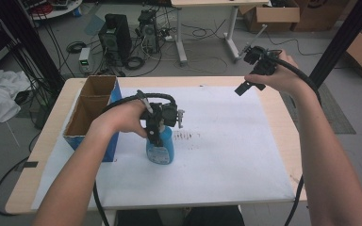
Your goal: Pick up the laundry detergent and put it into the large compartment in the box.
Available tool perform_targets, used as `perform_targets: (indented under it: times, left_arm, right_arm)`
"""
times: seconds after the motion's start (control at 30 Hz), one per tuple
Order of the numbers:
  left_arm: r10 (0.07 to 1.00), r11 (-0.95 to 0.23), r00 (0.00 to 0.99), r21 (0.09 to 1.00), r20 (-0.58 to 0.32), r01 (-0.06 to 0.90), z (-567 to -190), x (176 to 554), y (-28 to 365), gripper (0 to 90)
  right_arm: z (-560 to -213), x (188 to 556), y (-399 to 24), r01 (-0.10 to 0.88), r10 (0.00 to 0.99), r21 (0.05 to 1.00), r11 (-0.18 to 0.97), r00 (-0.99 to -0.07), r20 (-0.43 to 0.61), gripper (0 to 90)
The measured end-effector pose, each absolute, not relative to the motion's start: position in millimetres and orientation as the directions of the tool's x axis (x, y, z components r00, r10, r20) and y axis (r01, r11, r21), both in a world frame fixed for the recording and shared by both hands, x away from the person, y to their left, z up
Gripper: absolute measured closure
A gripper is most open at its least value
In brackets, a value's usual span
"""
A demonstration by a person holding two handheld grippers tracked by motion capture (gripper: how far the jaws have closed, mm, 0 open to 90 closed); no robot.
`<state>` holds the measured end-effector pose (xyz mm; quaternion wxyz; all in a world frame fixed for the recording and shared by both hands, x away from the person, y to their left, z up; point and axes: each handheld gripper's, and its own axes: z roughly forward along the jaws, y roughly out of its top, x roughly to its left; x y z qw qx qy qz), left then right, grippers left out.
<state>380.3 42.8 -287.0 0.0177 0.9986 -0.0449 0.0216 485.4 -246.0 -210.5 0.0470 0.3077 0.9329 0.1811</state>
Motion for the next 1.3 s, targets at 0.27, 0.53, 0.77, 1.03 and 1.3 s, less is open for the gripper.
perform_targets:
  times: [0.27,0.53,0.77,1.03,1.3]
  left_arm:
    - [-0.043,-0.999,0.996,0.027,0.074,-0.045,-282,380,41,37.3]
    - [0.091,-0.995,0.996,0.036,0.009,0.090,-251,382,42,37.4]
    - [0.212,-0.977,0.977,0.042,0.007,0.211,-216,384,49,37.4]
    - [0.433,-0.901,0.899,0.062,0.062,0.430,-175,390,67,37.4]
    - [0.707,-0.706,0.705,0.127,0.059,0.697,-135,402,102,37.5]
  right_arm:
    - [-212,485,-244,0.558,0.591,0.365,0.745,-0.806,0.026,22.2]
    - [-210,484,-244,0.556,0.590,0.369,0.744,-0.807,0.026,22.3]
    - [-210,483,-244,0.556,0.590,0.369,0.745,-0.807,0.025,22.3]
    - [-209,483,-245,0.563,0.596,0.380,0.734,-0.802,0.037,22.4]
    - [-209,484,-241,0.561,0.594,0.385,0.732,-0.803,0.041,22.7]
